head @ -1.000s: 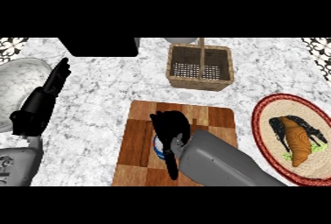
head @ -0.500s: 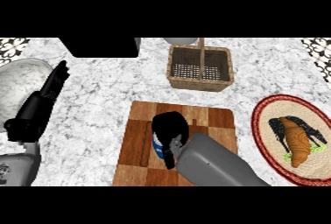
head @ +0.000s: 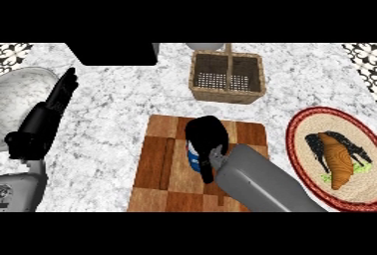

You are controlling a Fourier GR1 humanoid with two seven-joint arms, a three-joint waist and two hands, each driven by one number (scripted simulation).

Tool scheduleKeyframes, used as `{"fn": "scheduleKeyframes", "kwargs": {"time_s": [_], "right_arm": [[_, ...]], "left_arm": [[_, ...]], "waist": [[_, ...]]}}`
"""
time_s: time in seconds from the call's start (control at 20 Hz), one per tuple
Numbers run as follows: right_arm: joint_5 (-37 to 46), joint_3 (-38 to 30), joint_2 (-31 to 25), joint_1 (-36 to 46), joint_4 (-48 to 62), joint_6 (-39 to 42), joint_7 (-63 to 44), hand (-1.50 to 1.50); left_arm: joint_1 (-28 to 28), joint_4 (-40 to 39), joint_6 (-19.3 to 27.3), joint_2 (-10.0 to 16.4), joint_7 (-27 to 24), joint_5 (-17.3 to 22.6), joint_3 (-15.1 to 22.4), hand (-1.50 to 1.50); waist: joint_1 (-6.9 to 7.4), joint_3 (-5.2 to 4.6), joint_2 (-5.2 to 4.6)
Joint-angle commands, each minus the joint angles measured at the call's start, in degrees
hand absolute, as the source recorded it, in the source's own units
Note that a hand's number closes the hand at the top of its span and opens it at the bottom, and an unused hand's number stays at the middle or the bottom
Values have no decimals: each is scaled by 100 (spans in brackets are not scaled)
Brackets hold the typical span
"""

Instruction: Pick the can from the cutting board and place it in the basket

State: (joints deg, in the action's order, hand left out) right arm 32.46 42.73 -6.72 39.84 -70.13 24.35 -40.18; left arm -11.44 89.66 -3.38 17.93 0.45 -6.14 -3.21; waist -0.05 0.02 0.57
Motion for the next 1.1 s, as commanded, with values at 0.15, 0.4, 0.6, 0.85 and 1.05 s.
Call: {"fn": "scheduleKeyframes", "kwargs": {"time_s": [0.15, 0.4, 0.6, 0.85, 1.05], "right_arm": [[33, -1733, -3036, 238, 269, -432, 1363, 150], [-170, -2867, -4092, 361, 1117, -1386, 2801, 150], [-1094, -4034, -4122, 542, 1154, -1976, 3614, 150], [-2353, -5056, -4152, 1228, 1512, -1264, 4375, 150], [-2358, -5172, -4447, 2266, 1893, -783, 4217, 150]], "left_arm": [[123, 14, 23, 184, -31, 98, -320, 0], [58, 110, -22, -18, -73, 27, -14, 0], [112, 113, -6, 2, -26, 1, -39, 0], [106, -98, -139, 58, -276, 52, -86, 0], [-4, -150, -102, -65, -165, -43, 39, 0]], "waist": [[-304, 33, -71], [-33, 33, -144], [-53, 35, -92], [85, 9, -101], [152, -5, -90]]}}
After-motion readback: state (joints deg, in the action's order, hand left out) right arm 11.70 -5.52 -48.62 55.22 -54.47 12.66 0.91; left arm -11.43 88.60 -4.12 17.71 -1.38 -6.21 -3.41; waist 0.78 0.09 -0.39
